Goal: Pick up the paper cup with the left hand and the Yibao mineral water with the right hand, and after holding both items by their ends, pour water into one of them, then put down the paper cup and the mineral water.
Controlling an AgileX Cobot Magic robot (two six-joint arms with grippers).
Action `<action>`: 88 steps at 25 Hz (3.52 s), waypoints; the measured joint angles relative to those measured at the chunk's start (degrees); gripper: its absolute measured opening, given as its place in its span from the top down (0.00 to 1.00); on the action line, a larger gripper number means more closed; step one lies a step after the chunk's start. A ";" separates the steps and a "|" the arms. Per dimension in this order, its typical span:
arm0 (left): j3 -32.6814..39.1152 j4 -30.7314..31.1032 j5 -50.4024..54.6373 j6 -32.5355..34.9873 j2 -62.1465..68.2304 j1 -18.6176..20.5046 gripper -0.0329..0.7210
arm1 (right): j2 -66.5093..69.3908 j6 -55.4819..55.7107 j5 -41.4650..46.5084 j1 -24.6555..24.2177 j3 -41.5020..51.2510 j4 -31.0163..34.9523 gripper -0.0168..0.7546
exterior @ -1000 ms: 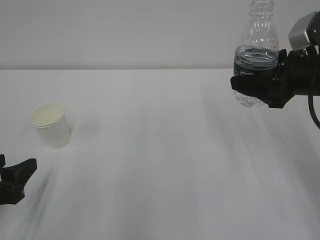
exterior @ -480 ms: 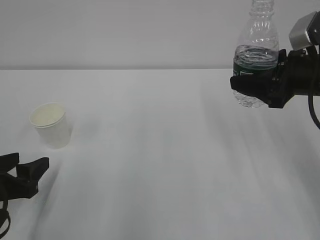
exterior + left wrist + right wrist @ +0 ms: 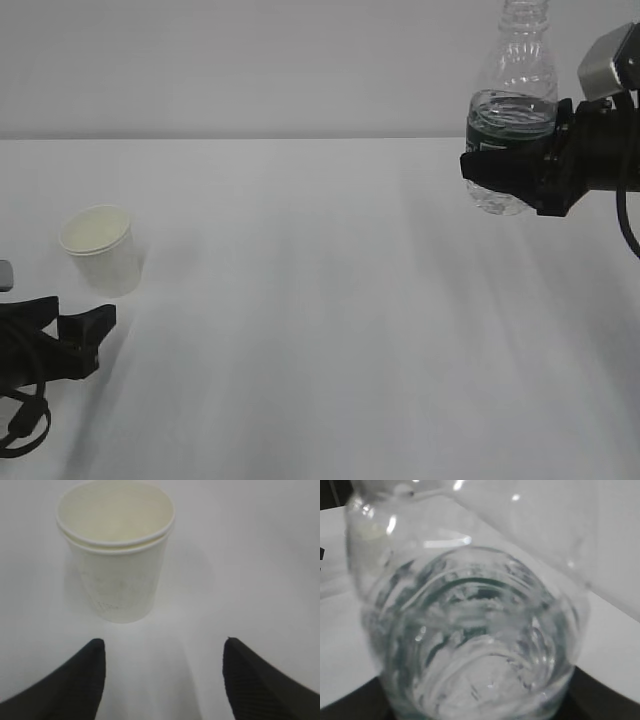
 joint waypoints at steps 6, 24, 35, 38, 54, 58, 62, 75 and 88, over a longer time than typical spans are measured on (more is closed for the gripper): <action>-3.32 0.00 0.00 0.00 2.45 0.00 0.27 | 0.00 0.00 0.00 0.00 0.00 0.00 0.41; -9.99 -3.02 0.00 0.21 9.69 0.00 0.27 | 0.00 0.00 0.00 0.00 0.00 0.00 0.41; -11.67 -5.64 0.00 2.01 10.43 0.00 0.27 | 0.00 0.00 0.00 0.00 0.00 0.00 0.41; -12.57 -5.77 0.00 2.01 10.43 0.00 0.27 | 0.00 0.00 0.00 0.00 0.00 0.00 0.41; -15.24 -7.49 0.00 3.49 12.23 0.00 0.27 | 0.00 0.00 0.00 0.00 0.00 0.00 0.41; -16.64 -7.49 0.00 3.53 14.42 0.00 0.27 | 0.00 0.00 0.00 0.00 0.00 0.00 0.41; -17.13 -7.49 0.00 3.62 15.31 0.00 0.22 | 0.00 0.00 0.00 0.00 0.00 0.00 0.41; -19.50 -7.49 0.00 4.39 15.58 1.39 0.17 | 0.00 0.20 -0.07 0.00 0.00 -0.11 0.41; -23.99 -6.43 0.00 4.39 18.17 2.91 0.17 | 0.00 0.43 -0.07 0.00 0.00 -0.22 0.41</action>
